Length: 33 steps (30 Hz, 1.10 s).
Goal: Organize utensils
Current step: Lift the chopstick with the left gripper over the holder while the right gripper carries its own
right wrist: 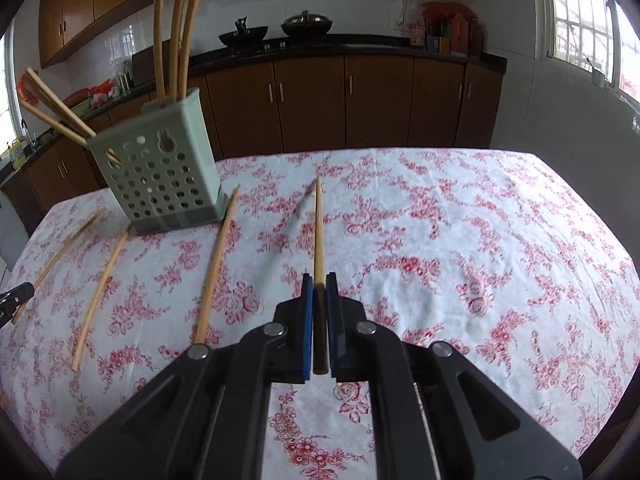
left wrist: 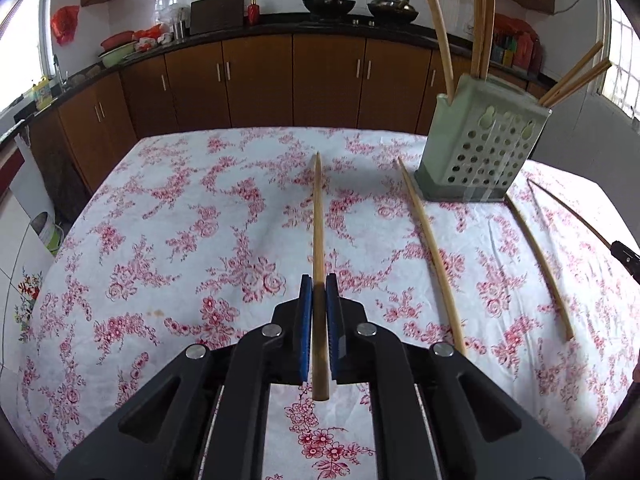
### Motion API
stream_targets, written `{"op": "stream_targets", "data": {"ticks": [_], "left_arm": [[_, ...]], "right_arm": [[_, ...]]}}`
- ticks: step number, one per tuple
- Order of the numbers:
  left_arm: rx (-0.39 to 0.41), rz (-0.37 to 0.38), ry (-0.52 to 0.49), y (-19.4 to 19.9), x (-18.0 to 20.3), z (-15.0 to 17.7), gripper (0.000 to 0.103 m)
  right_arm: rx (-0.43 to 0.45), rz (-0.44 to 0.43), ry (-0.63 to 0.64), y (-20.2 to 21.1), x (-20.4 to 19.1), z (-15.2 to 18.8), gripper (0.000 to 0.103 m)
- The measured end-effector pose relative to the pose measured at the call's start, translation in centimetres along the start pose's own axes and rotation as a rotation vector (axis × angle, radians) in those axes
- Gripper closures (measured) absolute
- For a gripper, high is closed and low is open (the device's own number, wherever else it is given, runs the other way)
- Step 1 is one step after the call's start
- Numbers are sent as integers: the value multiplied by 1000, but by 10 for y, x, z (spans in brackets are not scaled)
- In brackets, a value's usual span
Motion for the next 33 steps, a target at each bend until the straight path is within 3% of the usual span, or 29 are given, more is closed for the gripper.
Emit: {"op": "stream_targets", "data": {"ticks": [8,14,25,33], "left_arm": [[165,60,67,51,-7,-48,96],[276,87,81,84,-8,-82,96],[307,83,86,89,-9,-94,96],[366,161,42,124,17,-104,96]], "right_arm": [[164,-25,-23,45,9,-45,96],[231,-31,-34,59,10,-64,96],[265,-41,-31,68,8,-79,96],[290,-168,-74,107,1,-109,96]]}}
Point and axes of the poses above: each gripper's, at about its wrist camera, not at the fingertips, and y roughly against the way its jaws point, x to its right, z to its underside, the point moved 3 cm from there along -y, roughly the way its jaws point, and after that the axes turned 1 degree about -x, right-handed, at the moved point
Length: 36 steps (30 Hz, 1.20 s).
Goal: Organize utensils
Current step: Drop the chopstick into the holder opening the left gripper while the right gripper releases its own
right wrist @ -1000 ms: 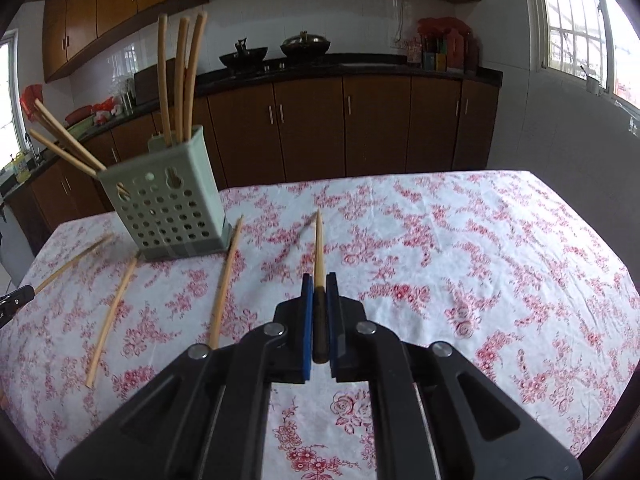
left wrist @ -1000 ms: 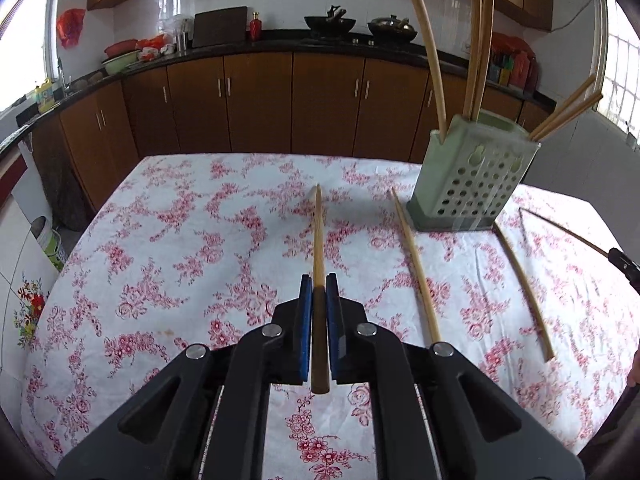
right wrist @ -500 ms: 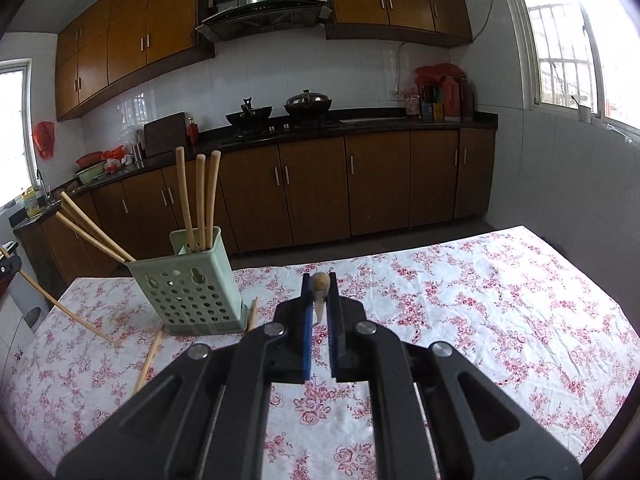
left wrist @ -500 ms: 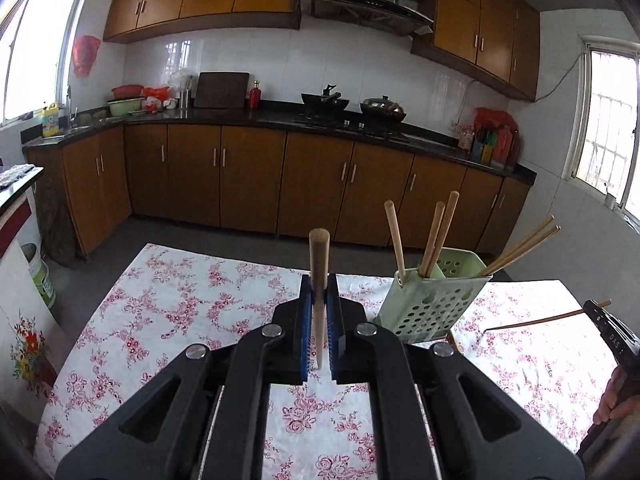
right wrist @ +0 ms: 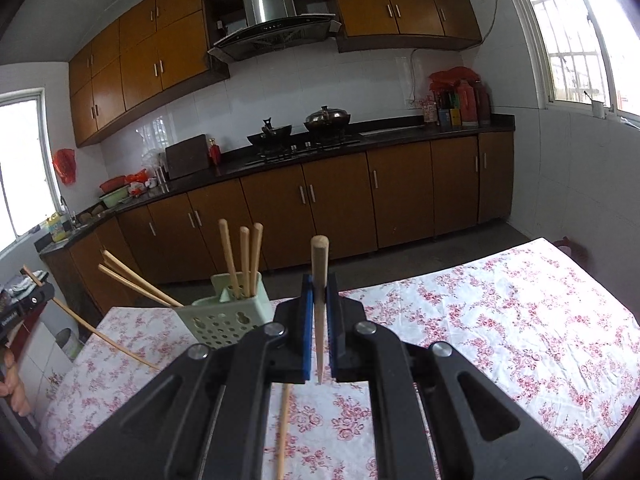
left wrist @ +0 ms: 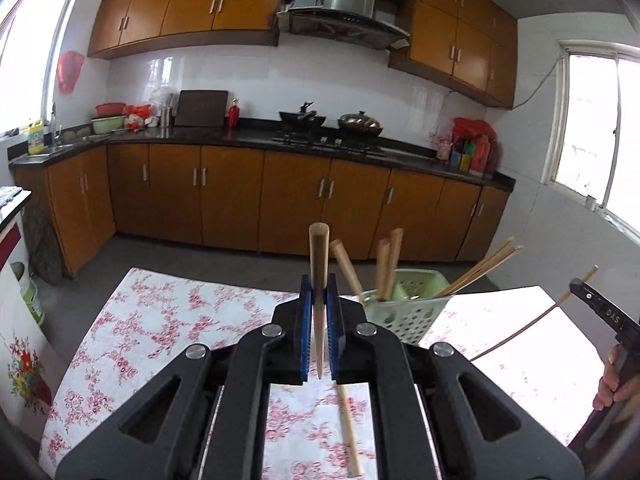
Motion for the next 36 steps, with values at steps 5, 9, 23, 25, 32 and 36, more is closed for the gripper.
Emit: {"op": "stream_targets", "data": {"ticks": [5,9,23,25,32,36], "left_arm": [[59,72,11,14,28,-22,96],[119,100,10,17,49,-43,96],[104,59,49,-46,63,-51,96],[88,63,54,-52,61,-47,96],[41,72,60,-60,57,-40,96],[49,76,69,-53,53,-43,95]], "right_arm": [[44,-120,-17,22,-22,-30,96],[115,-191,-17,38,-42,-55,96],[124,-157,51,-34,-79,-74,96],[101,-153,48,-46,-79,-69,96],[75,-127,50,-62,-77,-57,92],[96,-111,46,-54,-72,-54,85]]}}
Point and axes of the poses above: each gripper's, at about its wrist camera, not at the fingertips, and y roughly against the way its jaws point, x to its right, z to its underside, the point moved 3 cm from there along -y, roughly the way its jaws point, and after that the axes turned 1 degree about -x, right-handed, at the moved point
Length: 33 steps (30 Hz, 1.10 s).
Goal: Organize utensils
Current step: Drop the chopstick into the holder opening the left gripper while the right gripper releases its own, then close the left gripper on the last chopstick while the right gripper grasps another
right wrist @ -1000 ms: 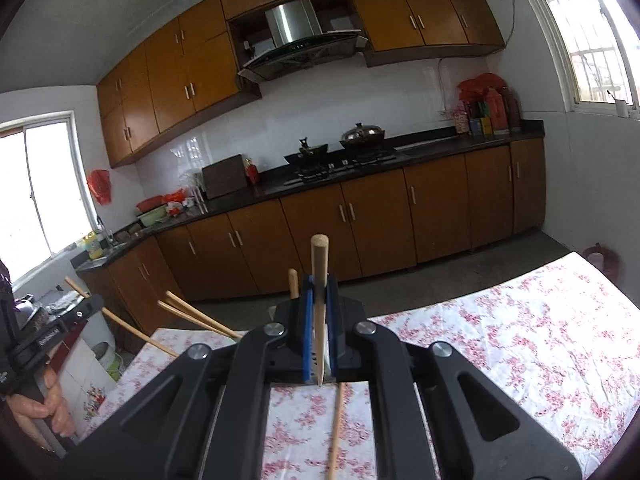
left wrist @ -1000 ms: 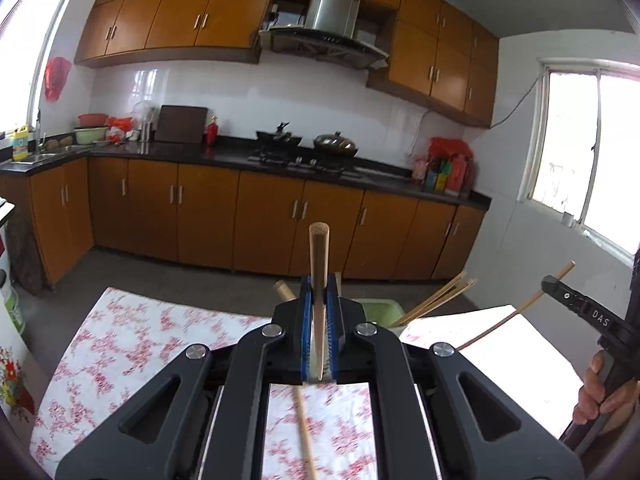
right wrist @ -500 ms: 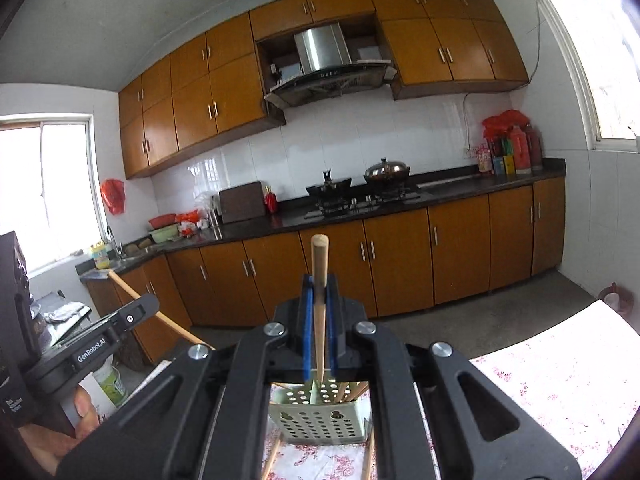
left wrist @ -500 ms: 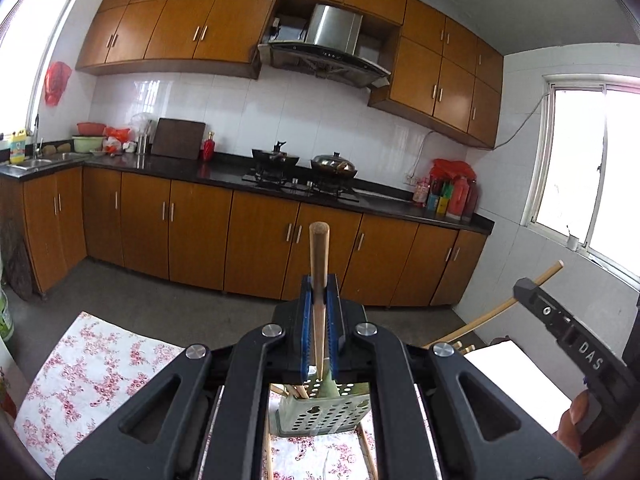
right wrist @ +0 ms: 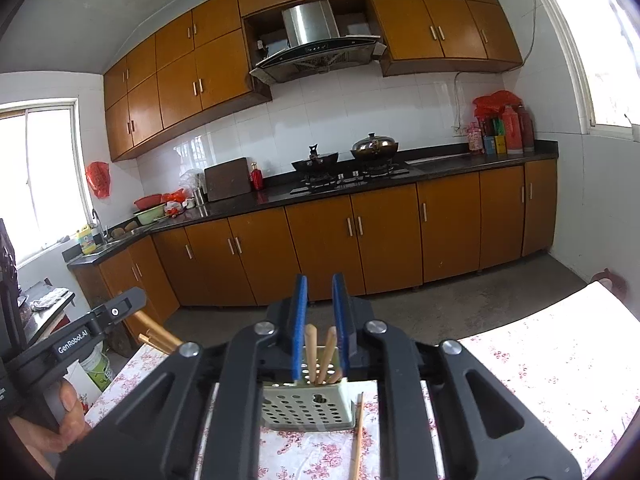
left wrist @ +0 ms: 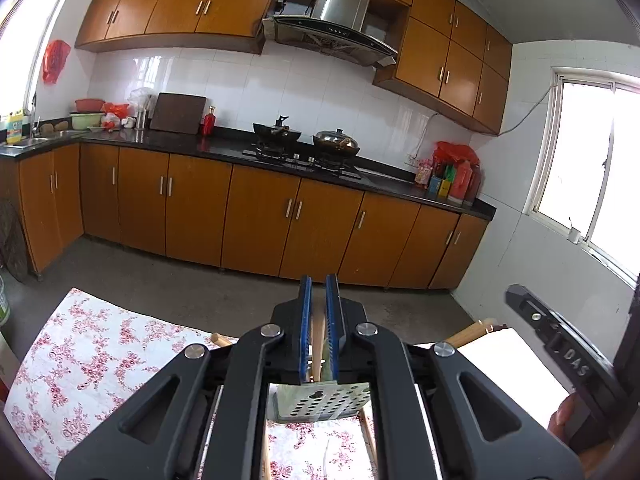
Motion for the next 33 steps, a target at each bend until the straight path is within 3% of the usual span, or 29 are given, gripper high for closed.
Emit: {"op": "stream_targets", "data": {"ticks": [7,12,18,24,28,33], "left_arm": [[32,-7,19,27,-8,-5,95],[22,-43,9,45,-23,13,94],[-137,-135,7,28,-58,73,94],[-346,-230,21,-6,-98,146,94],[-417,-234,56,-13,-110,174,94],[-435,-217,54,-15,-111,182,94]], "right_arm": [[22,71,-21,36,25,11,80],[-71,132,-49,48,55,54,78],[-308,172,-77,20,79,140,78],[-522,101,-70,-13,62,211,78],[-594,83,-32,-30,44,234,78],[-636,91,23,-41,29,252,78]]}}
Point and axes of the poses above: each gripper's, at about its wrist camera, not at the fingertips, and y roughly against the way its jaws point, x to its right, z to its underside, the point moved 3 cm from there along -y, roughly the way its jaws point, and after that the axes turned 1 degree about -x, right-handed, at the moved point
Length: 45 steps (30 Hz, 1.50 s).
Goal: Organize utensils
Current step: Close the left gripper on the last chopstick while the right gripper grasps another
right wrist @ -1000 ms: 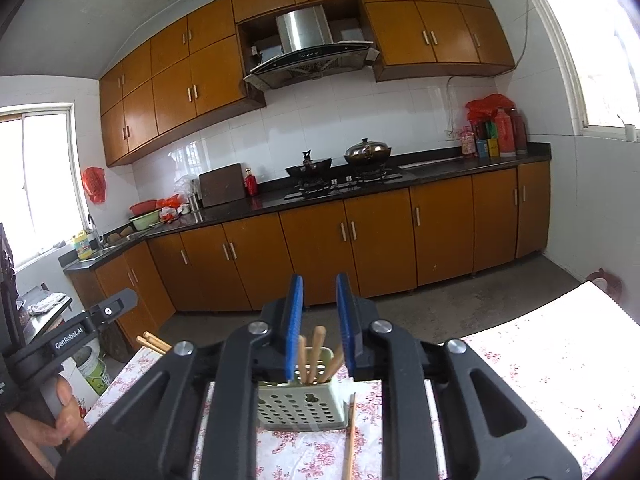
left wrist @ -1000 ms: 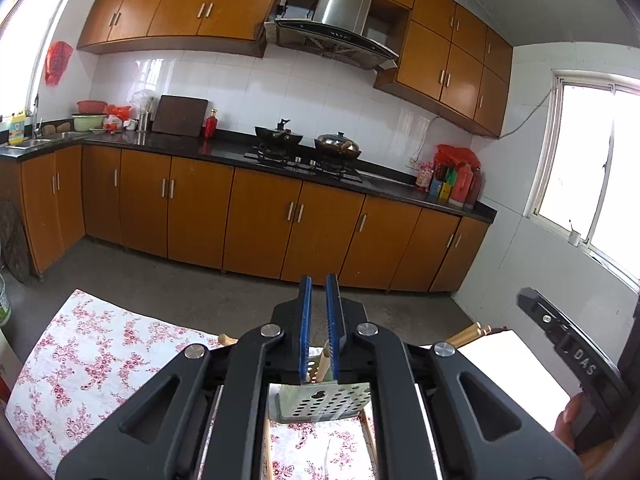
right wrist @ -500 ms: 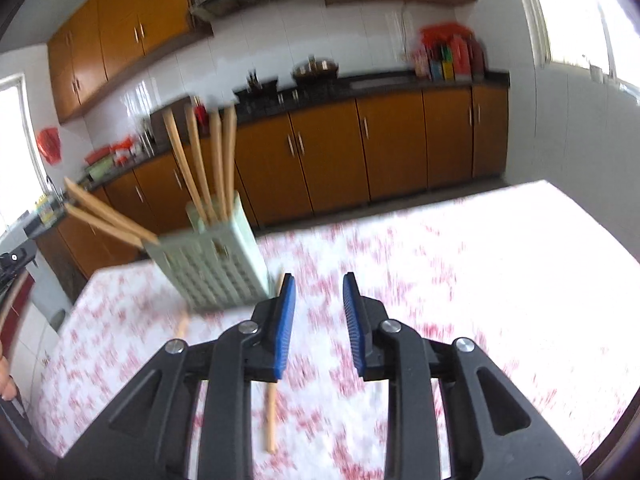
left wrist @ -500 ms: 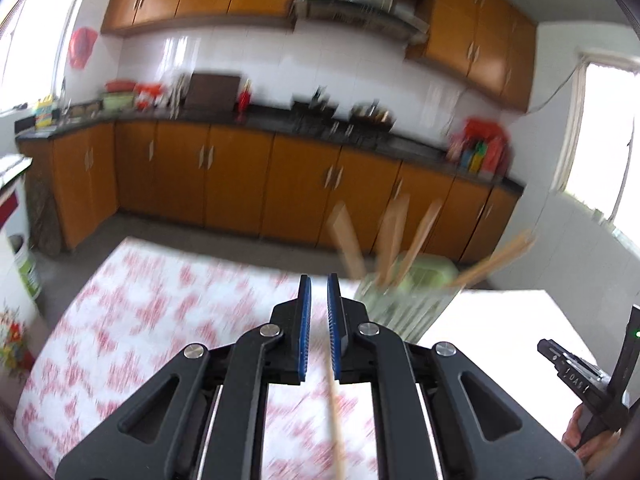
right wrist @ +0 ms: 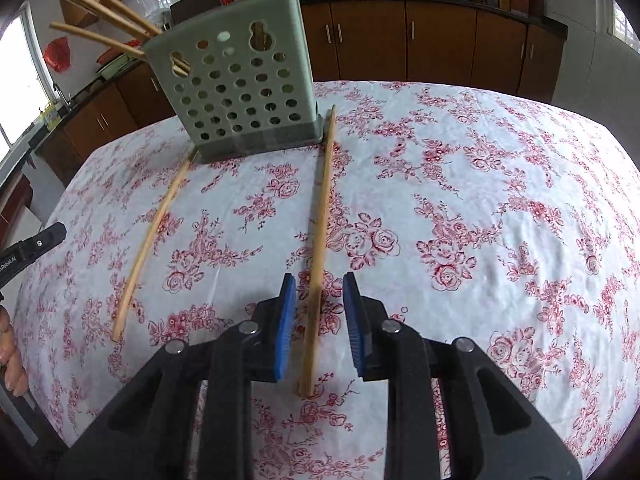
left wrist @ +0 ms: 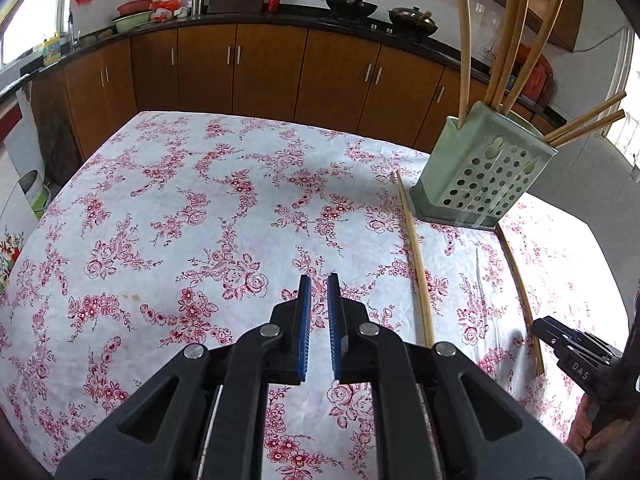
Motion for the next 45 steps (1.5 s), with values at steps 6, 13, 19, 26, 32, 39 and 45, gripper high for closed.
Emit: {"op": "stream_targets", "data": {"ticks": [6,13,19,26,32,39,45], "left_arm": [[-11,34,-21,-3,15,4,94],[-32,82,-49,-10,38,5,75],[-61,117,-110,-19,67,8,70],[-111,91,-166,-40,86,22,70],[-94,12,-187,-47,88,24,90],[-88,-55,-118,-50,50,10,96],[-82,-74,-74,-56,11,-3,96]], "right_arm": [[21,65,39,-5,-2,1,95],[43,130,-59,-2,32,-6,95],[52,202,-211,5,83,-8,95],[53,210,-193,9,84,-3,95],[49,193,-178,7,76,-4,95],[46,160,-136,-3,61,-10,95],[48,147,-106,-11,54,-18,95]]}}
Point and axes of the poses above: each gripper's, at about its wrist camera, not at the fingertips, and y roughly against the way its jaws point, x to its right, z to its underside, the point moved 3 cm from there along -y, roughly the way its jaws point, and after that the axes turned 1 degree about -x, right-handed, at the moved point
